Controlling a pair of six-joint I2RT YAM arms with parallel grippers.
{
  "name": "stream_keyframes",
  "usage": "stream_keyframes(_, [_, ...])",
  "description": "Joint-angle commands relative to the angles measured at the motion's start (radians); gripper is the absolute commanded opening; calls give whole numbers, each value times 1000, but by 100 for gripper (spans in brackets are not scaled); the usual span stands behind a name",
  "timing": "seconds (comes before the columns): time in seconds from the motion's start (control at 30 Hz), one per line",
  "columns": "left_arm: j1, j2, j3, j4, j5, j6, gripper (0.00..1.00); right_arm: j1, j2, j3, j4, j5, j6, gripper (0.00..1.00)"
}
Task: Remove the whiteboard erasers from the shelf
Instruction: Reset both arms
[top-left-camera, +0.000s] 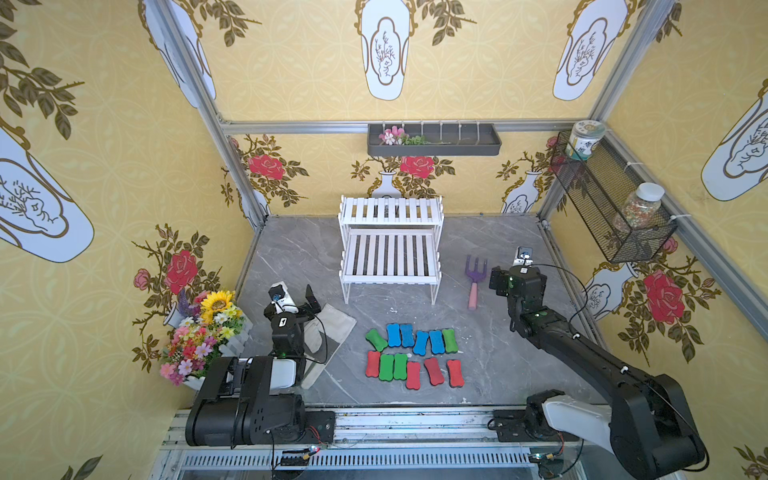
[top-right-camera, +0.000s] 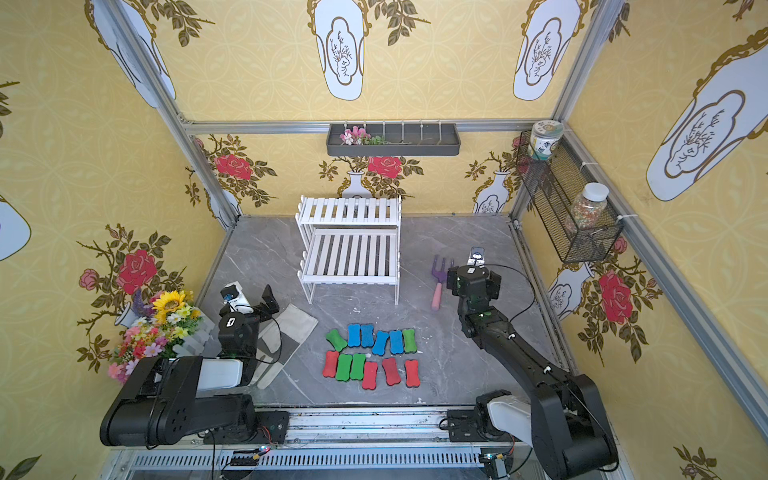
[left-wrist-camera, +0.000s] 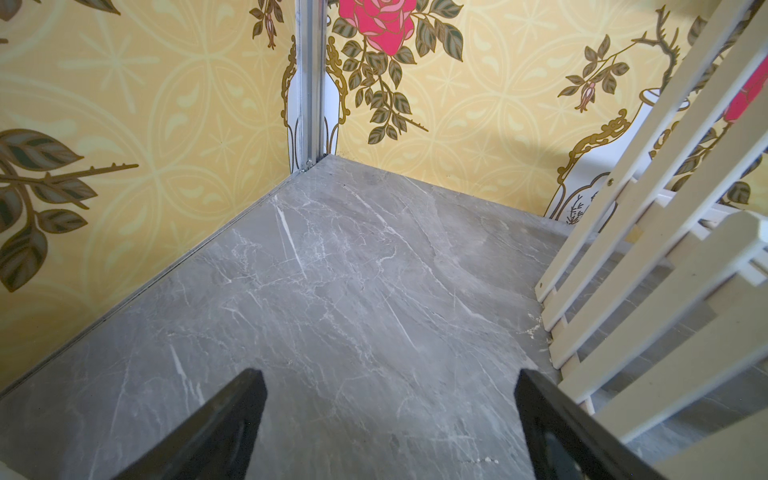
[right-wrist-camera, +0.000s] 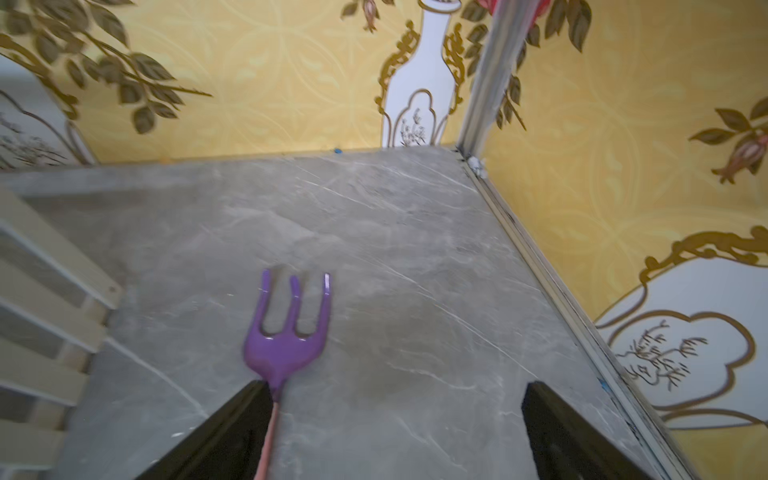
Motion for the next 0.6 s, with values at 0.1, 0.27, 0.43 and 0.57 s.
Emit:
stream_keyframes(0.1, [2, 1, -5, 35, -6, -3, 99, -41, 69, -79, 87, 20, -39, 97])
stream_keyframes(0.27, [1, 1, -5, 34, -6, -4, 99, -70, 93, -250, 429, -81, -52, 97])
stream_keyframes(0.43, [1, 1, -4, 34, -5, -4, 100, -101, 231, -332, 671, -197, -66, 97])
stream_keyframes(0.57, [1, 1, -4, 35, -6, -4, 99, -150, 250, -324, 664, -261, -42, 97])
